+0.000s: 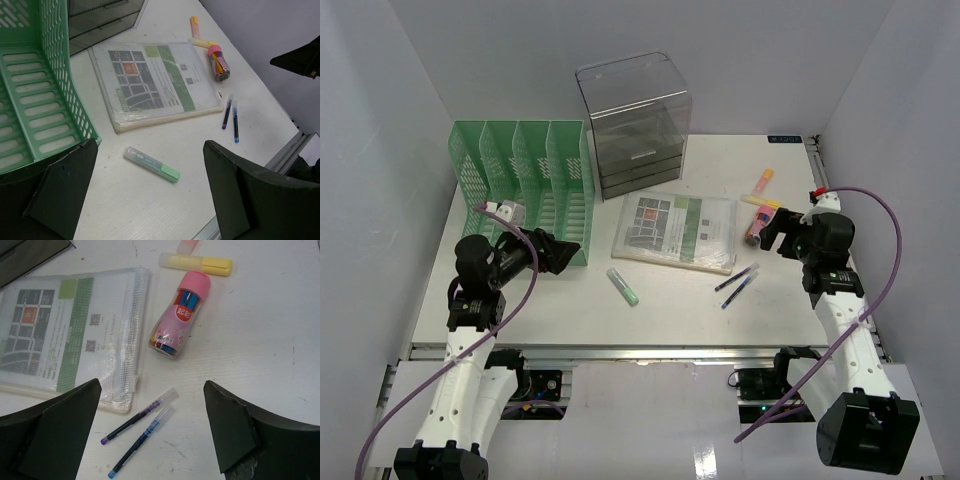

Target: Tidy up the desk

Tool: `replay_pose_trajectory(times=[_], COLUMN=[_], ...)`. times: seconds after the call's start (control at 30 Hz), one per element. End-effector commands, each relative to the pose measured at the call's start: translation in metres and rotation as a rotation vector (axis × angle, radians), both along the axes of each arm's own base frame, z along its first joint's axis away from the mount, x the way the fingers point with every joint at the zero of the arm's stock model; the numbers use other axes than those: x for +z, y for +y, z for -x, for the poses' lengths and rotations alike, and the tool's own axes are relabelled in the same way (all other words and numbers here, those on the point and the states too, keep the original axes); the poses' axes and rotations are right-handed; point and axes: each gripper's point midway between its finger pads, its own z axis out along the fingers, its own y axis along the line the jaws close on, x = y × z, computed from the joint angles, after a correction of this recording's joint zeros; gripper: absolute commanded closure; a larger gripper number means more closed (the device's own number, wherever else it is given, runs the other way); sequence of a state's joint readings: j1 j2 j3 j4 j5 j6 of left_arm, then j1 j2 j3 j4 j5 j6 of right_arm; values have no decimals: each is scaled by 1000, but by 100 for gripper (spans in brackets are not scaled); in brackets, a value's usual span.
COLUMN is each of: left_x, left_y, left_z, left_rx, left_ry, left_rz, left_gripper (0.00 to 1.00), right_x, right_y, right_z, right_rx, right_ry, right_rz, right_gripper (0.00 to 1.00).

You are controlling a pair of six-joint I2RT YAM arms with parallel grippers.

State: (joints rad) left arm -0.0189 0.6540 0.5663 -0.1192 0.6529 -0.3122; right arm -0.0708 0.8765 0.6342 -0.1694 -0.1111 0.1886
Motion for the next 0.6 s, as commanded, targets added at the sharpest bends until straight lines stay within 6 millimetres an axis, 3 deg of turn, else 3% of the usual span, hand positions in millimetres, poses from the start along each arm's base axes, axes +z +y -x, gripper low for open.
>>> replay_pose_trajectory(times=[0.0, 0.13, 0.43, 0.57], left_x=[20, 19, 17, 16], left_y=[1, 1, 6, 6], left_z=[-1, -1, -3, -4], left_rx=[6, 6, 34, 38], left_ry=[-61, -59, -54, -48], left_rz=[-3, -3, -25, -25], left_gripper=[2, 2, 2, 2], right_x=[15, 11, 20, 49], right_y=[41, 75, 110, 120], right_z=[10, 34, 59, 41], right_rx=[325, 613, 1008, 1039], right_ry=[-105, -172, -193, -235], right_rz=[30, 46, 35, -58], right_gripper=[10, 10, 10, 10])
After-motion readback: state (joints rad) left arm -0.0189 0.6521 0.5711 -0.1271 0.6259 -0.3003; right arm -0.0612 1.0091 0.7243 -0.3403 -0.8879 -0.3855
